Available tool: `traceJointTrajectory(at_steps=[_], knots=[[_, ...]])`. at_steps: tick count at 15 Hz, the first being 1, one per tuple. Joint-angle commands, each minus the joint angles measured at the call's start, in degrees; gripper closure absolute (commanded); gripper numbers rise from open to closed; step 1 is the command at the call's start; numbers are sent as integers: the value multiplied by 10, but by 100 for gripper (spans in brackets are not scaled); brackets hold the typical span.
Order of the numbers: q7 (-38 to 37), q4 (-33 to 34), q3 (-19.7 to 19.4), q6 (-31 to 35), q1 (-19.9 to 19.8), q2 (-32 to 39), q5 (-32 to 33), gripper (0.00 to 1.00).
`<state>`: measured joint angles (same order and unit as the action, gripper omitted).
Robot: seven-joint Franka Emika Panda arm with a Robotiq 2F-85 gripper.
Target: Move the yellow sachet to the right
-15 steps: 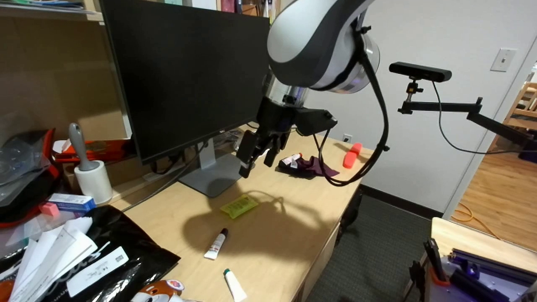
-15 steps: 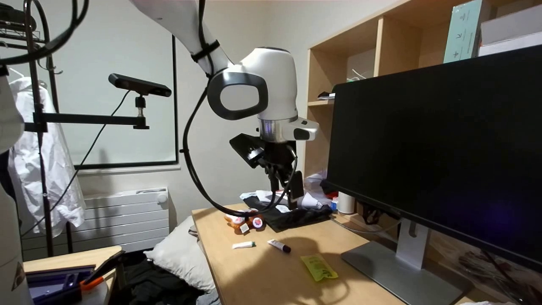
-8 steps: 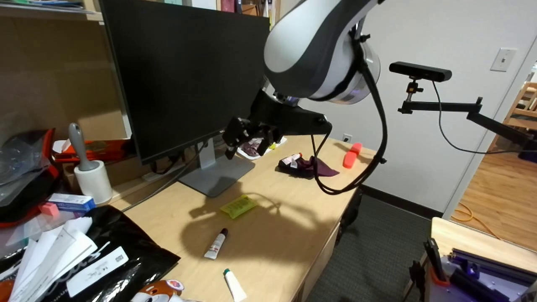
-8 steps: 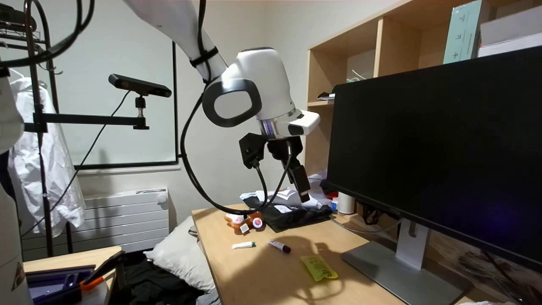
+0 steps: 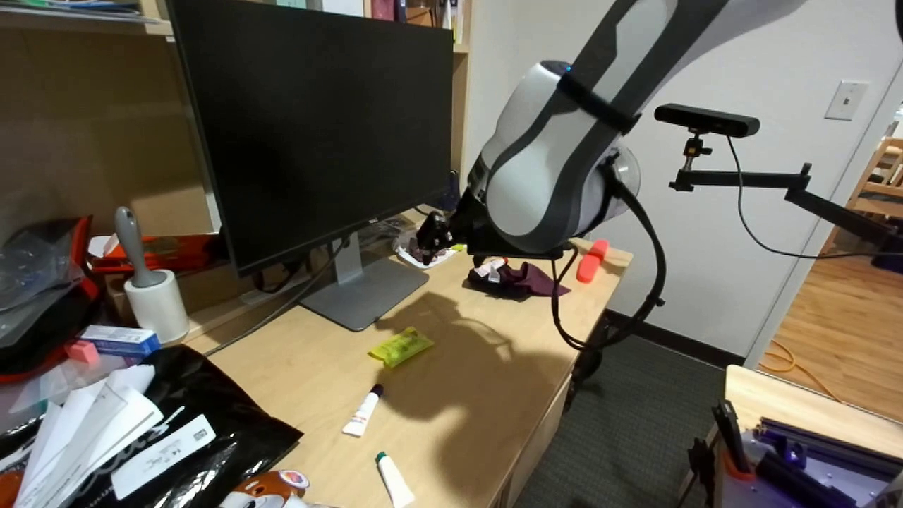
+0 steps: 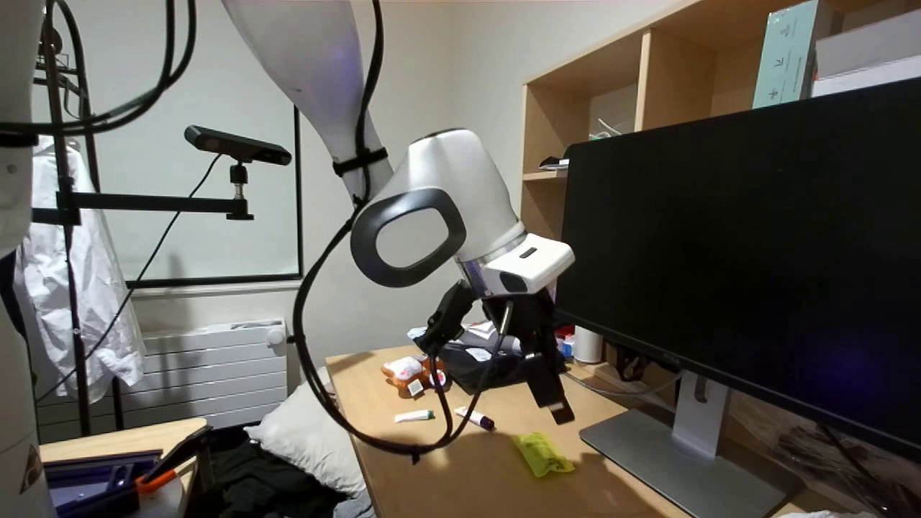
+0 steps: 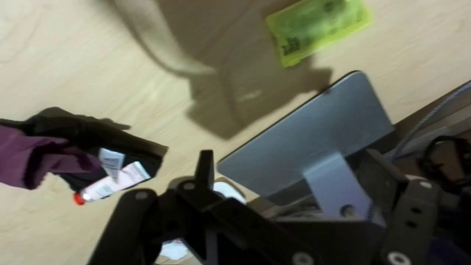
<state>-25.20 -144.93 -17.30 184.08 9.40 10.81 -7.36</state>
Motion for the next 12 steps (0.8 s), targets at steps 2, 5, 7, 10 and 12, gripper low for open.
traceJointTrajectory(at_steps=[2, 5, 7, 10, 12], knots=[[-13, 3, -53, 11, 31, 27, 6, 0], [-22, 8, -60, 12, 42, 34, 6, 0], [-30, 16, -84, -32, 63, 40, 4, 0], [-16, 12, -34, -164, 18, 22, -21, 0], [5, 17, 30, -235, -39, 13, -48, 0]])
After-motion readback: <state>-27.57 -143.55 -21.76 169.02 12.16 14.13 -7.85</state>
